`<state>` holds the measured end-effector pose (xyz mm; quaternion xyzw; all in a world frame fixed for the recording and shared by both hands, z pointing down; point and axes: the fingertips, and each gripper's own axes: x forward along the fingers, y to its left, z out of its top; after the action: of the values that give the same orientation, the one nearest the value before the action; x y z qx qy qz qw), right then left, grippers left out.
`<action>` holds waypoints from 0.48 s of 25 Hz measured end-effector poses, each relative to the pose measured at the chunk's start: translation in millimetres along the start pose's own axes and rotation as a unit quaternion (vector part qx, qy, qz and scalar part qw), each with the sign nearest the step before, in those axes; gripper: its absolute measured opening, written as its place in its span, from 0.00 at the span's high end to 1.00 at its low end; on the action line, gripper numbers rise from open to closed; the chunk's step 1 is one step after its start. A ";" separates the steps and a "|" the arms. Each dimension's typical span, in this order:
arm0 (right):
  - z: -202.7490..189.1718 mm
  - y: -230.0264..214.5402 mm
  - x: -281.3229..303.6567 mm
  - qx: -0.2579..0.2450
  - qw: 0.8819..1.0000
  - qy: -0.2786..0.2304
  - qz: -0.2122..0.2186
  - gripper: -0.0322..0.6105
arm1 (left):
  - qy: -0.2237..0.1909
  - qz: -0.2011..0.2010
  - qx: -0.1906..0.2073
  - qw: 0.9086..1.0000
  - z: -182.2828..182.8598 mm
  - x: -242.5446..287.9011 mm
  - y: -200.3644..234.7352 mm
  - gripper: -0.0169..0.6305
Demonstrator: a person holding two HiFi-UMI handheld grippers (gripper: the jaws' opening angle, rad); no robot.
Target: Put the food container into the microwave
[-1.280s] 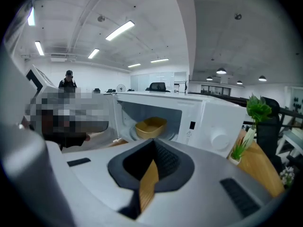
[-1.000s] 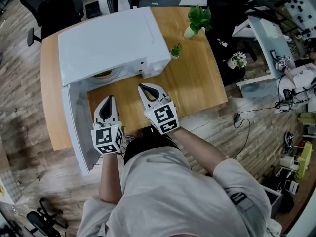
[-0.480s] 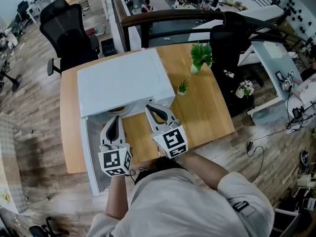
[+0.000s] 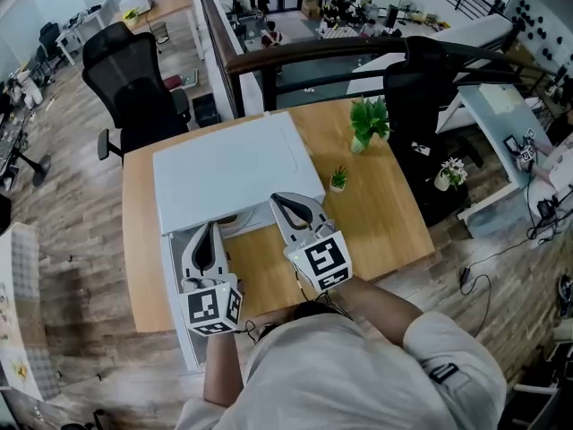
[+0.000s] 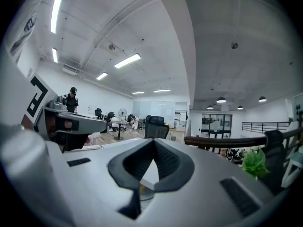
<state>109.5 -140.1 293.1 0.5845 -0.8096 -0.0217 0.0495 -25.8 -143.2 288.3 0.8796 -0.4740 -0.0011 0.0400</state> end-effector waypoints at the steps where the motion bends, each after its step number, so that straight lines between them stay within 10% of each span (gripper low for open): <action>1: 1.2 -1.1 0.1 -0.001 1.000 -0.001 -0.002 0.95 | -0.002 0.000 0.000 1.000 1.3 0.5 0.1 0.95; 12: 3.3 -9.1 -3.3 0.004 1.000 -0.006 -0.016 0.95 | -0.003 -0.010 -0.002 1.000 -6.0 4.3 -5.8 0.95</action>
<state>118.7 -139.9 288.9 0.5972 -0.8007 -0.0227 0.0418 -18.3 -143.1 294.0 0.8841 -0.4656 -0.0047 0.0402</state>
